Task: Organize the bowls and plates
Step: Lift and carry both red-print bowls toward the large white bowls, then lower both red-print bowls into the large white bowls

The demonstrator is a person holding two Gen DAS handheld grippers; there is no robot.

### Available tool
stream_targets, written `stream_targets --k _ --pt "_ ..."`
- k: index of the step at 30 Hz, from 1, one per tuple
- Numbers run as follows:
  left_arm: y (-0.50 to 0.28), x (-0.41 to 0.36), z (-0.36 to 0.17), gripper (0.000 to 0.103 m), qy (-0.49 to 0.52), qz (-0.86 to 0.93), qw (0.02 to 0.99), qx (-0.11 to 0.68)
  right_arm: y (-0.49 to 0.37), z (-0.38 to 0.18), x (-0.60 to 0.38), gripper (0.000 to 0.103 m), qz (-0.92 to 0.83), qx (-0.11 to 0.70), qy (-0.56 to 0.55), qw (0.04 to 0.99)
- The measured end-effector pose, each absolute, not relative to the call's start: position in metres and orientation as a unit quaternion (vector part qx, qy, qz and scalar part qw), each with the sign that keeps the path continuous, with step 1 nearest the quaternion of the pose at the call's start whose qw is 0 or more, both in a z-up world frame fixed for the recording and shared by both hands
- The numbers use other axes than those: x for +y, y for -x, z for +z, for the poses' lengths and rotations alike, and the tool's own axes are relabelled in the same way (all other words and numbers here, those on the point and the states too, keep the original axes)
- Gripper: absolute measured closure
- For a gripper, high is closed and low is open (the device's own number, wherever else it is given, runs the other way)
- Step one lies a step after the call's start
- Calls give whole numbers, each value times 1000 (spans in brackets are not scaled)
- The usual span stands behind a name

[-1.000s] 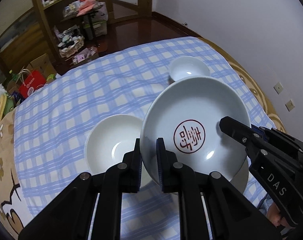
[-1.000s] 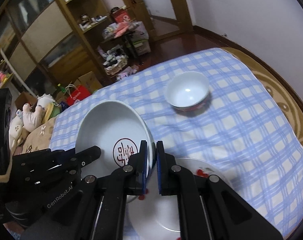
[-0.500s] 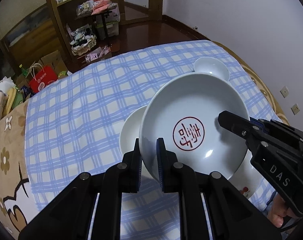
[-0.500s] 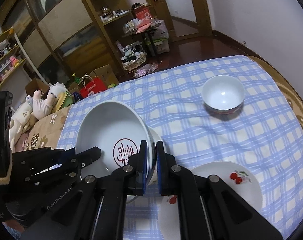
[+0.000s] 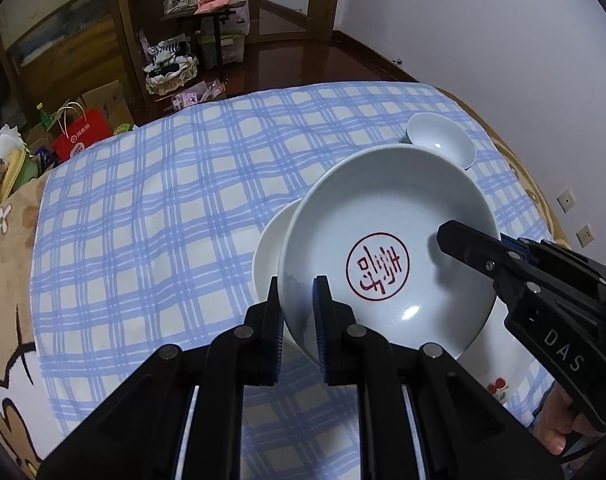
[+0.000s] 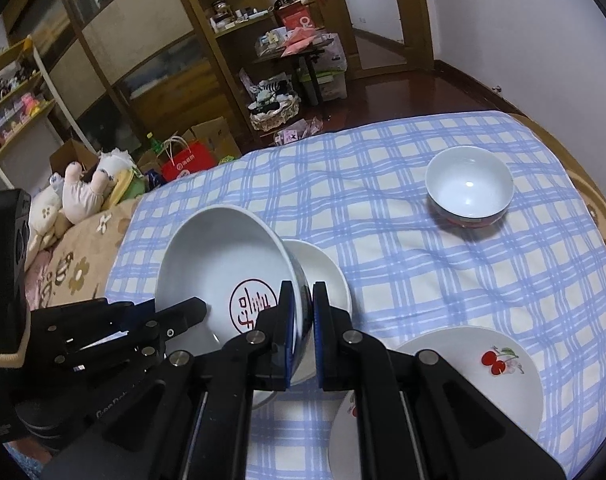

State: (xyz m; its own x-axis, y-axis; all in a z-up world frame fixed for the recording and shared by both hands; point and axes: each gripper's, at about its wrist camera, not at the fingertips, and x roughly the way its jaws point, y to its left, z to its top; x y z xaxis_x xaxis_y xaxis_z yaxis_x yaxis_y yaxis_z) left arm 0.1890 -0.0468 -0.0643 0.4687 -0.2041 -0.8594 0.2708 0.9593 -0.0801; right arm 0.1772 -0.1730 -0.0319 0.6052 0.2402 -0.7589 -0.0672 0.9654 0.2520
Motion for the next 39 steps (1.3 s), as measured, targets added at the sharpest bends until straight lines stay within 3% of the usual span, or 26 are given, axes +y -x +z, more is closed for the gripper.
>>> stream_targets --k 39 --pt "-218 -49 -121 88 -42 -130 831 539 -188 -82 -166 92 95 453 -76 883"
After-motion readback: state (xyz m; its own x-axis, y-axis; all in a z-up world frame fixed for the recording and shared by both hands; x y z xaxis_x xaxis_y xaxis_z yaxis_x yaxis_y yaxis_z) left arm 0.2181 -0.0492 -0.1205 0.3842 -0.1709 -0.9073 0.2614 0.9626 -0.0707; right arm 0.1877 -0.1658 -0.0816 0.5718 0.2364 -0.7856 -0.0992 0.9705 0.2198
